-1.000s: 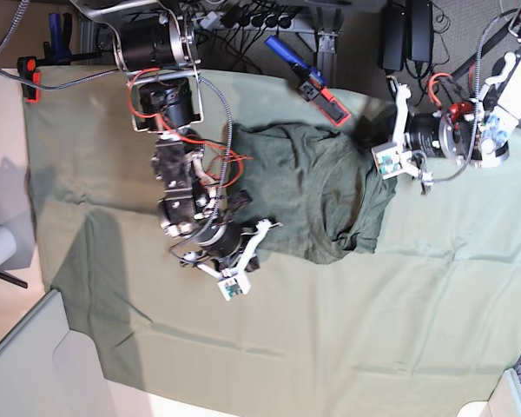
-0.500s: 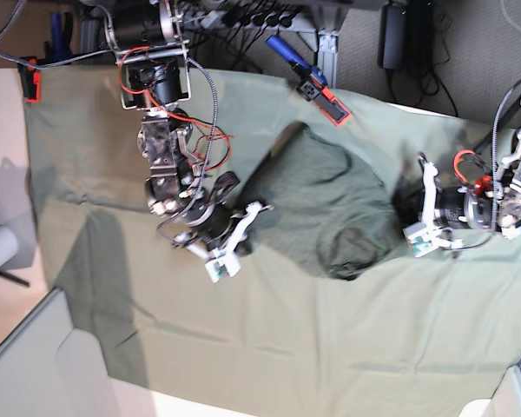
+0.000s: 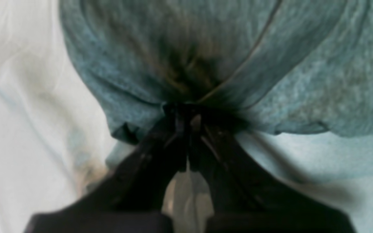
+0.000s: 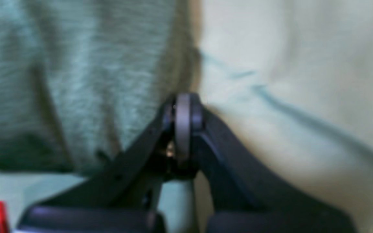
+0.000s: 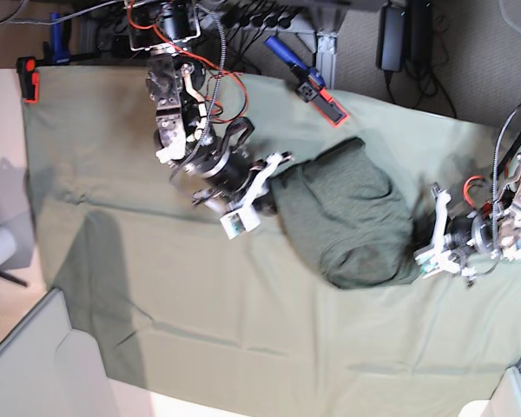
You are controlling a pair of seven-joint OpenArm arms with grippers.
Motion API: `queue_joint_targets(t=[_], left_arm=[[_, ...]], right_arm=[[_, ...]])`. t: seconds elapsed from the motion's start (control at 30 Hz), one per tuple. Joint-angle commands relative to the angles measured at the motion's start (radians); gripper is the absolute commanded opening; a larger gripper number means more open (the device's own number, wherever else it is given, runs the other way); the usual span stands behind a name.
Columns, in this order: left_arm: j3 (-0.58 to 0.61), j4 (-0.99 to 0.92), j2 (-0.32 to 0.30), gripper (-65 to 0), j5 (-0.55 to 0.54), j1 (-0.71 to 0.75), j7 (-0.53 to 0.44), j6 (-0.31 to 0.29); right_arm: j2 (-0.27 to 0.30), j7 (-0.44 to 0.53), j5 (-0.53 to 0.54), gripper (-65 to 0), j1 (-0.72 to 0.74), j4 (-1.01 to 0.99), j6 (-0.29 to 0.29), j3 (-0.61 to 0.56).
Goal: Fold the T-shirt properly
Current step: 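Grasp the bundle sides with both grippers and square it into a rectangle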
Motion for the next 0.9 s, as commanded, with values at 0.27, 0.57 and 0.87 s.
queue_joint_targets(t=[0.27, 0.57, 0.87], left_arm=[[0.196, 0.013, -0.013, -65.0, 0.089, -0.062, -0.116, 0.02], [0.241, 0.013, -0.011, -65.0, 0.123, -0.178, -0.2, 0.02], [0.241, 0.013, -0.014, -65.0, 0.135, -0.243, -0.241, 0.02]], right_arm=[[-0.053, 0.014, 0.014, -65.0, -0.096, 0.136, 0.008, 0.0], [-0.1, -0.003, 0.018, -65.0, -0.154, 0.181, 0.008, 0.0], [-0.121, -0.007, 0.009, -65.0, -0.187, 0.221, 0.008, -0.001]])
